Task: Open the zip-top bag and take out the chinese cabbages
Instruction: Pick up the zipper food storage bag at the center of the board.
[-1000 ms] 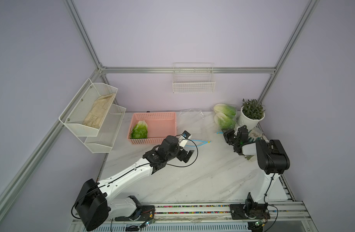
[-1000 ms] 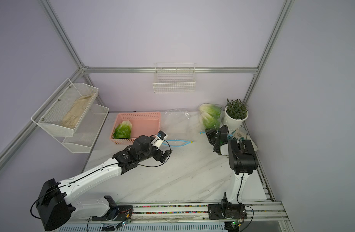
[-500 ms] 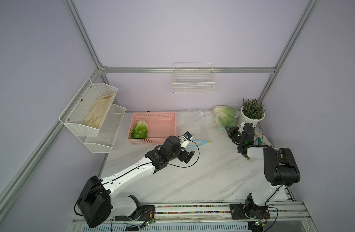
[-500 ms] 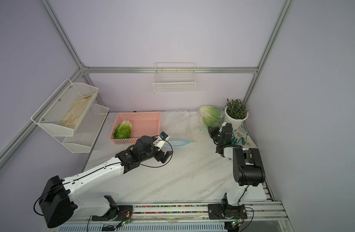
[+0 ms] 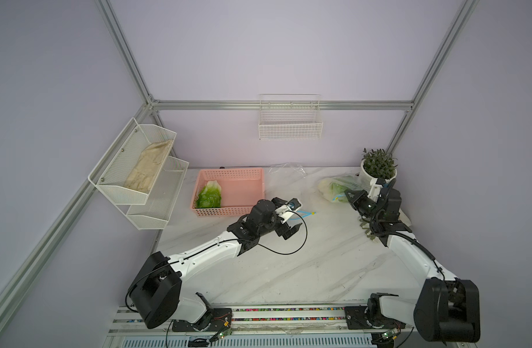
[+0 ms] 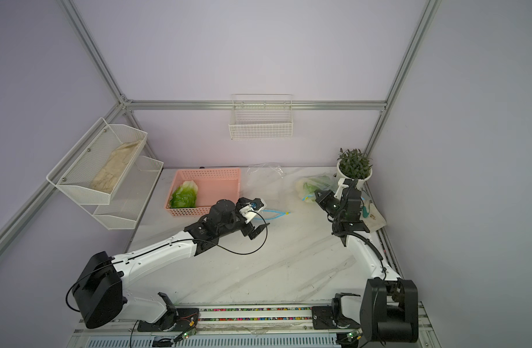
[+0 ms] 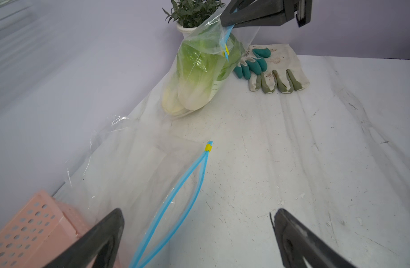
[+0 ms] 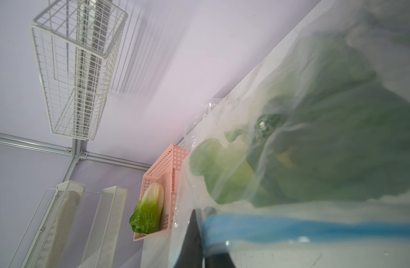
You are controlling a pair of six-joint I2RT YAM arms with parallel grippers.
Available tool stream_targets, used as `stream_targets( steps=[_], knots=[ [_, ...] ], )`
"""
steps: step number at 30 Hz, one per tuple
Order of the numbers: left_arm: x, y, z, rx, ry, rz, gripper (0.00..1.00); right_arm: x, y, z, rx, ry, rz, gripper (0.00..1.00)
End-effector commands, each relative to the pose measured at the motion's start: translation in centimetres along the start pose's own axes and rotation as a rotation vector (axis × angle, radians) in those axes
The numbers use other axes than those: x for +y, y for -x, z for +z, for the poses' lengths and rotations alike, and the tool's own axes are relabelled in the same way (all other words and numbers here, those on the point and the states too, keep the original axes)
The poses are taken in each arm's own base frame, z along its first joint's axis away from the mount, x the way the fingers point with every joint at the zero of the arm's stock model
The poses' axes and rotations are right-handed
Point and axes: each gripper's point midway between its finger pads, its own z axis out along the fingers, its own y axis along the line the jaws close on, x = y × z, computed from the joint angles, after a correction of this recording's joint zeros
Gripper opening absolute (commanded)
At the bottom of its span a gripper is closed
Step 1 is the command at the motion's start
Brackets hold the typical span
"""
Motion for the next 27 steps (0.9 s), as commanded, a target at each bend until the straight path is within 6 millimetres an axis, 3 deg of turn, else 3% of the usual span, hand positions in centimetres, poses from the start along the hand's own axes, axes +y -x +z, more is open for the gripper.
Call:
stream_targets(
  steps=[1,8,13,27],
  knots=[
    [0.5,7.3,0.5,-0.219,-0.03,0.15,1.0,0.5,-1.2,-2.2,0.034,-0.015,-0.013,0.0],
    [-0.2,11.3,3.4,-0.34,-0.074,0.331,0.95,1.4,-2.2,-3.3,0.097,-0.01,-0.011,0.01],
    [-0.5,12.7,5.3,-0.381,-0.094,0.412,0.86,2.0,-1.9,-3.5,0.101,-0.004,-0.024,0.02],
    [-3.7,12.1,10.4,-0.345,-0.099,0.633,0.71,3.2,-1.9,-3.5,0.123,0.038,-0.011,0.02]
  ],
)
